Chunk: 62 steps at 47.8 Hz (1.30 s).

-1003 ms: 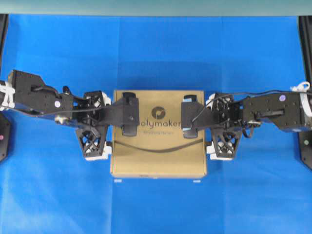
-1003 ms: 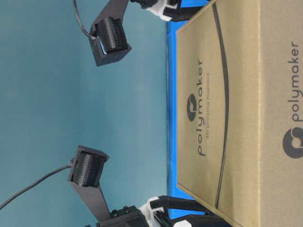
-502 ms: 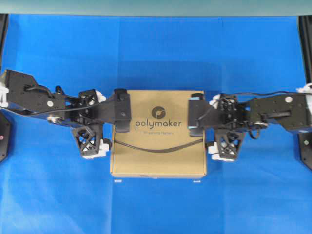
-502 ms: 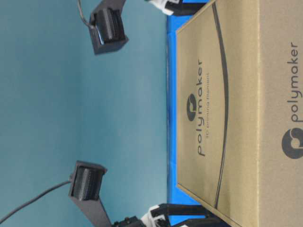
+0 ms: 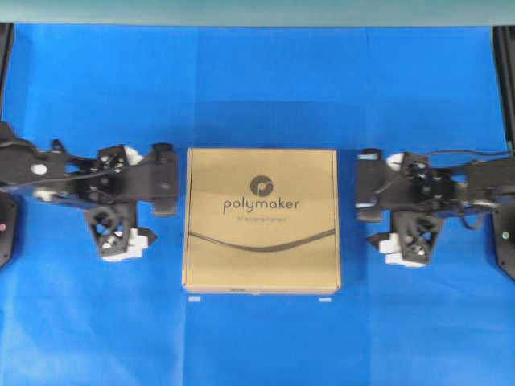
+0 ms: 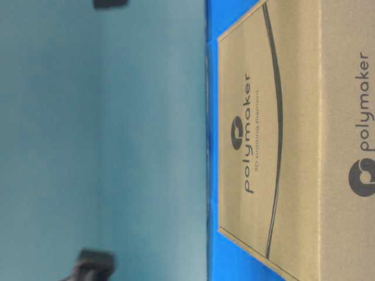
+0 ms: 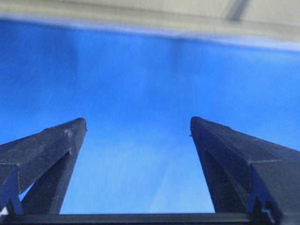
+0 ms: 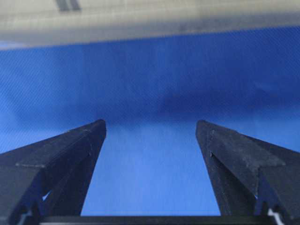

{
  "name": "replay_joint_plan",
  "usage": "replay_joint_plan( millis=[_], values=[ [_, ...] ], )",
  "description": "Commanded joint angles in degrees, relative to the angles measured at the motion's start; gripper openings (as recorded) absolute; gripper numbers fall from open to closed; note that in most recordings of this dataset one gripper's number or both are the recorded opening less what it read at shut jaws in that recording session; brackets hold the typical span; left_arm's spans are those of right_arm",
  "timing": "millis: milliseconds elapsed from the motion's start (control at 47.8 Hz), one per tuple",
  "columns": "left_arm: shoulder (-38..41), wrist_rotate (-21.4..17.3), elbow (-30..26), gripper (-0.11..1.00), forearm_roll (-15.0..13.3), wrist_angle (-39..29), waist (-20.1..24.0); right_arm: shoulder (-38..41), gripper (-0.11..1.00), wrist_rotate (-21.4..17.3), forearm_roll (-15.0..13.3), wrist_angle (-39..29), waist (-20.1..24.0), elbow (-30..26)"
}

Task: Lift up the cardboard box by clamping it between your arms.

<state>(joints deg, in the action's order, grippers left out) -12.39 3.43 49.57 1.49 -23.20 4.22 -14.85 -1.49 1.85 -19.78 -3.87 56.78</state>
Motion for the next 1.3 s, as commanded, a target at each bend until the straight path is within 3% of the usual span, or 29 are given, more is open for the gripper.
replay_joint_plan(
  millis=[0,125,523,899,1275],
  values=[
    [-4.31,-0.26,0.53,0.88,0.00,0.53,-0.18,-4.92,0.98,-1.93,0.18,0.62,-0.79,1.41],
    [-9.40,-0.26,2.11,0.88,0.00,1.58,-0.18,-10.28,0.98,-3.52,0.09,2.37,-1.67,4.13],
    [-19.60,0.70,7.65,0.88,0.00,13.62,-0.26,-24.87,0.98,-3.60,-0.09,13.97,-1.76,9.84],
    [-23.47,0.88,8.26,0.88,0.09,19.25,-1.58,-36.21,0.98,-3.60,-0.18,13.71,-1.76,10.99],
    [-24.52,0.79,8.79,0.88,0.00,23.99,-1.67,-43.15,0.98,-3.78,-0.09,8.70,-1.85,12.57]
  ],
)
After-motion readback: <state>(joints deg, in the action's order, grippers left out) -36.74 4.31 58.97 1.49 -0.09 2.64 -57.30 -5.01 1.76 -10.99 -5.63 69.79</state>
